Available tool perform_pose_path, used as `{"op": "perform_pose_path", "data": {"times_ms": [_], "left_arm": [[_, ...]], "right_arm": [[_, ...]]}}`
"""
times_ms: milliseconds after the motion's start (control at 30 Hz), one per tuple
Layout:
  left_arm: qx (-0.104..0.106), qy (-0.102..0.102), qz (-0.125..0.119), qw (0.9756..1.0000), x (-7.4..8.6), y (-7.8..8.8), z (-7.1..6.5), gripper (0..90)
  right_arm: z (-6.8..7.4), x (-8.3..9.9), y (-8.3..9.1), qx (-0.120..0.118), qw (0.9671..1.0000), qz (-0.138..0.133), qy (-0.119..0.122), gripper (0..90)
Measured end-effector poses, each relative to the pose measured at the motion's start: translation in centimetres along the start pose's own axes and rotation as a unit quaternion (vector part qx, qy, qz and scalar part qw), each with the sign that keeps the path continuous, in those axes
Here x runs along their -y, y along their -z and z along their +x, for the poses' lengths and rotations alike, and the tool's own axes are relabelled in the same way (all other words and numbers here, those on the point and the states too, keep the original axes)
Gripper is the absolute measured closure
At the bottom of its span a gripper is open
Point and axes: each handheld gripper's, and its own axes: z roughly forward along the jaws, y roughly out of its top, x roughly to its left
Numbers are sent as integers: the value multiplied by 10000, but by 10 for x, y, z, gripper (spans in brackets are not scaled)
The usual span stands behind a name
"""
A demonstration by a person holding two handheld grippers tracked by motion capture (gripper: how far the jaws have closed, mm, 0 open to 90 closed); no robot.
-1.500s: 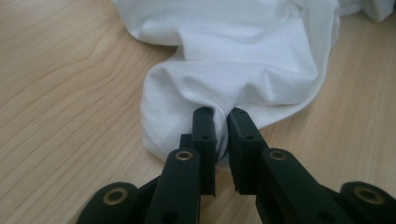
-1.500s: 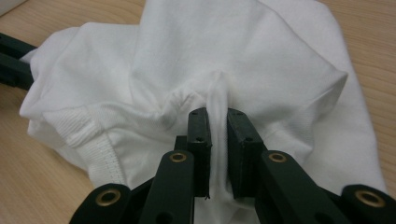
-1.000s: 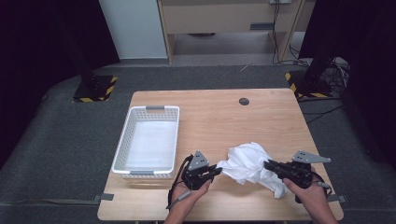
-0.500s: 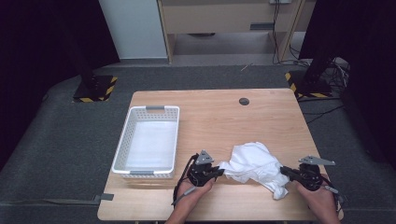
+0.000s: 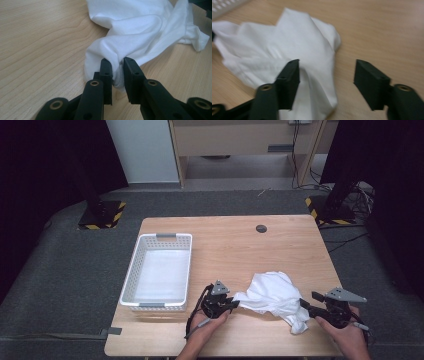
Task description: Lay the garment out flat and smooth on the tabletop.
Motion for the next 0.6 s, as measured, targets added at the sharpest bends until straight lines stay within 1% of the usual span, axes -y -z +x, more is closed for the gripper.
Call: {"op": "perform_pose_path", "data": {"times_ms": [33,100,133,167,200,233,300,333,367,400,433,467,567,600], "left_arm": [[3,15,-3,10000,0,0,0,780],[7,22,8,10000,1,-1,0,780],[2,16,10,10000,1,-1,0,779],[-1,4,7,10000,0,0,-1,779],[0,-1,-2,10000,0,0,-1,778],[-2,-22,-13,10000,-1,1,-1,778],[-1,-26,-25,10000,-2,2,-2,778],[-2,-35,-29,10000,-2,3,-2,778],[3,-40,-31,10000,-2,3,-2,778],[5,-49,-28,10000,-2,3,-2,778],[11,-49,-26,10000,-2,3,-2,777],[19,-46,-28,10000,-2,3,-2,778],[40,-54,-61,10000,-4,5,-3,782],[46,-59,-70,9999,-4,6,-3,784]], "right_arm": [[2,-3,1,-75,9999,-114,76,284],[11,-7,1,-162,9987,-338,342,185],[16,-9,0,-261,9976,-381,516,171],[21,-10,0,-430,9956,-391,738,164],[27,-10,-1,-611,9923,-404,1000,142],[32,-10,-2,-745,9889,-355,1239,133],[43,-9,-5,-948,9812,-266,1659,155],[47,-8,-7,-970,9782,-196,1827,172],[51,-7,-9,-980,9753,-118,1977,195],[54,-6,-11,-938,9722,-37,2144,211],[56,-5,-13,-867,9700,52,2272,246],[57,-3,-14,-845,9674,126,2384,292],[56,-1,-17,-749,9632,374,2555,431],[56,0,-17,-770,9636,415,2528,474]]}}
